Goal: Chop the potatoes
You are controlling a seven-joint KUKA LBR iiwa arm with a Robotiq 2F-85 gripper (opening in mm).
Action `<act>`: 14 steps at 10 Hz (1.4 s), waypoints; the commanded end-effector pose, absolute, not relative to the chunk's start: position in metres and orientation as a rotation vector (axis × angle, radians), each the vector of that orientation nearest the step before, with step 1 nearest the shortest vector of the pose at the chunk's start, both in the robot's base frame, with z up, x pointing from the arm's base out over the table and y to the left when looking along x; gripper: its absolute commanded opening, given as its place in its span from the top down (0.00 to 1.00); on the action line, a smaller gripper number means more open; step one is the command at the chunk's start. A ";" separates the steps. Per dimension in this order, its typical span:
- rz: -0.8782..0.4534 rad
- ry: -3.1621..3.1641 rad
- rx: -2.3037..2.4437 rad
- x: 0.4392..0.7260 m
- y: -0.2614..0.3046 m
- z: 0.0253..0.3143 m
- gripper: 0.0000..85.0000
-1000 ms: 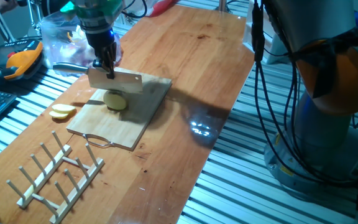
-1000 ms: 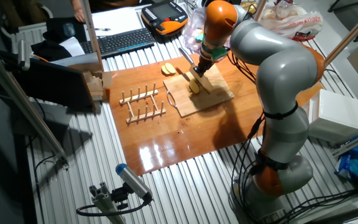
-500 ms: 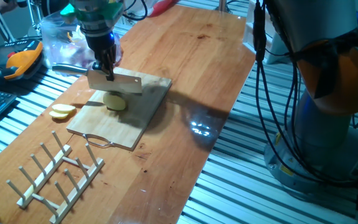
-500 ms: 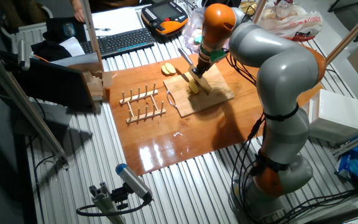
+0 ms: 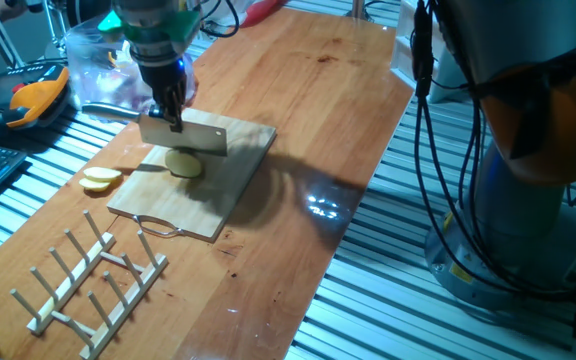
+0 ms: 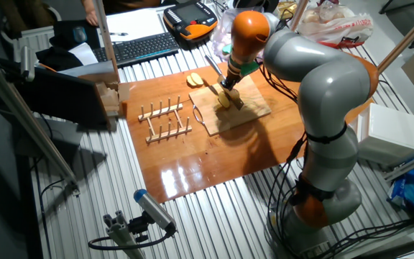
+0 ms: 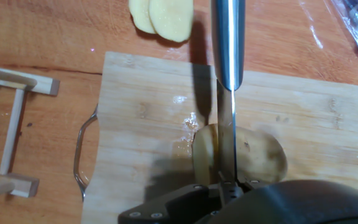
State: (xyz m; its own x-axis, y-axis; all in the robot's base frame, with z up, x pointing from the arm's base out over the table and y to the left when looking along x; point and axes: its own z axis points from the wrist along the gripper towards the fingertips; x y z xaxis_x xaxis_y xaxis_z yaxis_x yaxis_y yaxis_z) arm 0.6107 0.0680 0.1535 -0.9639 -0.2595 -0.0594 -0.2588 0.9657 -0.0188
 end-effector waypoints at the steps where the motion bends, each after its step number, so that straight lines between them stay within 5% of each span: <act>1: -0.024 3.054 -0.407 0.611 0.069 0.152 1.00; 14: -0.083 3.016 -0.397 0.607 0.081 0.129 1.00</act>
State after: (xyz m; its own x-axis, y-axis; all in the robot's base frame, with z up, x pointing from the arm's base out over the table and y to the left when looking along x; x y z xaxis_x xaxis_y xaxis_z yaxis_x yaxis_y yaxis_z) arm 0.6074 0.0816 0.1280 -0.9607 -0.2623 -0.0908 -0.2569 0.9641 -0.0668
